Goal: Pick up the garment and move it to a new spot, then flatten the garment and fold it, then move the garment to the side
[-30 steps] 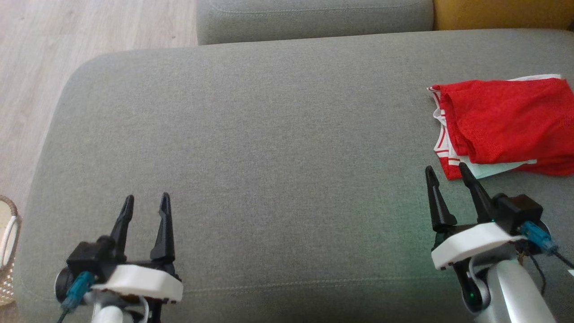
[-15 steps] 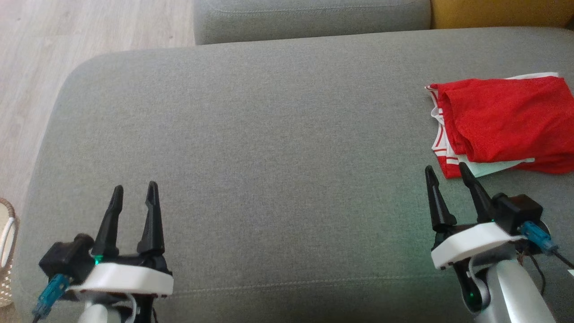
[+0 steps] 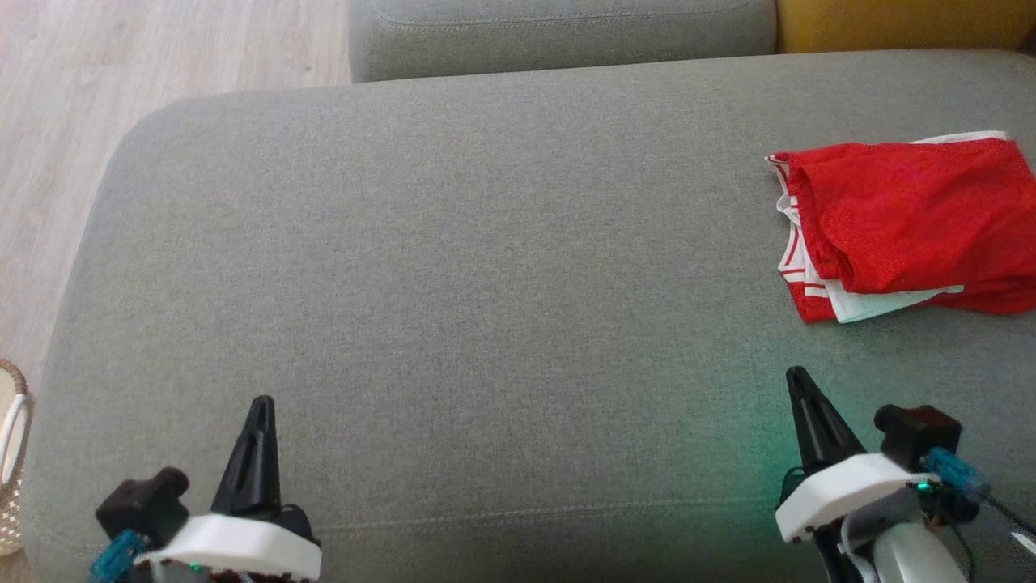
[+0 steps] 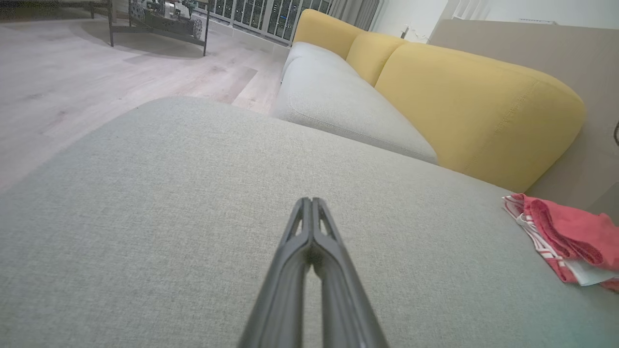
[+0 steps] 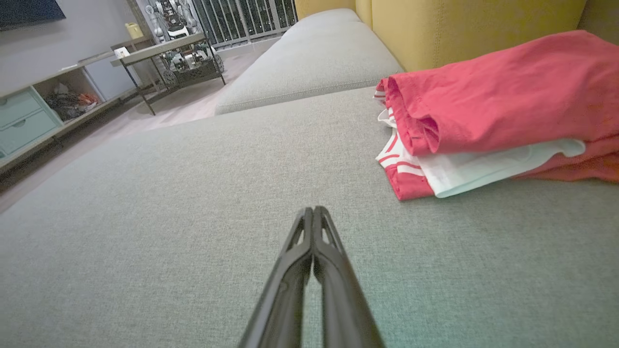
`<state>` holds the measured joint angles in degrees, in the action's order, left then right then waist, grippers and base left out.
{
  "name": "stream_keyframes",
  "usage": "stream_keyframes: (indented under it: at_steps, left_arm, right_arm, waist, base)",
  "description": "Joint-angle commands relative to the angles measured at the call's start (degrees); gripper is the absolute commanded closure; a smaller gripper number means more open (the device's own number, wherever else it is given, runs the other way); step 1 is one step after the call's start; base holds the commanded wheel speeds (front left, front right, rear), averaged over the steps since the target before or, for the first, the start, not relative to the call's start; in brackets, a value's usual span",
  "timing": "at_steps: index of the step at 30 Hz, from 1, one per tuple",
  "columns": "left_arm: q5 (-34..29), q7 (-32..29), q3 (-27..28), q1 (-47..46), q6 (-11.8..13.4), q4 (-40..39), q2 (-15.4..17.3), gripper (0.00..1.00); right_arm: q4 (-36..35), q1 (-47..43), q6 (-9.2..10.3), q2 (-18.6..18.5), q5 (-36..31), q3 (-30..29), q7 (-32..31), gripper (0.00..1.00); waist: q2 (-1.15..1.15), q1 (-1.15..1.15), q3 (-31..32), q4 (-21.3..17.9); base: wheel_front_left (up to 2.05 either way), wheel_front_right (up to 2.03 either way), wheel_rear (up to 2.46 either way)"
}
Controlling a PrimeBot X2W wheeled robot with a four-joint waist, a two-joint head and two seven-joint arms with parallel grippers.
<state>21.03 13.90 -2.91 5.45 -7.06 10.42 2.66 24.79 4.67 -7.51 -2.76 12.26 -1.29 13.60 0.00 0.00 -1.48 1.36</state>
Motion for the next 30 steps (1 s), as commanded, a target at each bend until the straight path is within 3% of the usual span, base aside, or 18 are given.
stream_keyframes:
  at_steps: [1, 30]
  left_arm:
    - [1.07, -0.13, 0.26, -2.43, 0.02, -1.92, 0.21, 1.0]
    - [20.11, -4.53, 1.56, -4.84, -0.12, -0.36, 1.0, 1.0]
  right_arm:
    - [-2.07, 2.85, 0.0, -0.11, 1.23, -0.31, -0.3, 1.0]
    - [-4.5, 2.34, 0.01, -0.11, 21.64, -1.43, -5.28, 1.0]
  waist:
    - [0.0, 0.0, 0.01, -0.01]
    - [0.0, 0.0, 0.34, -0.36]
  base:
    - [0.0, 0.0, 0.0]
    - [0.0, 0.0, 0.0]
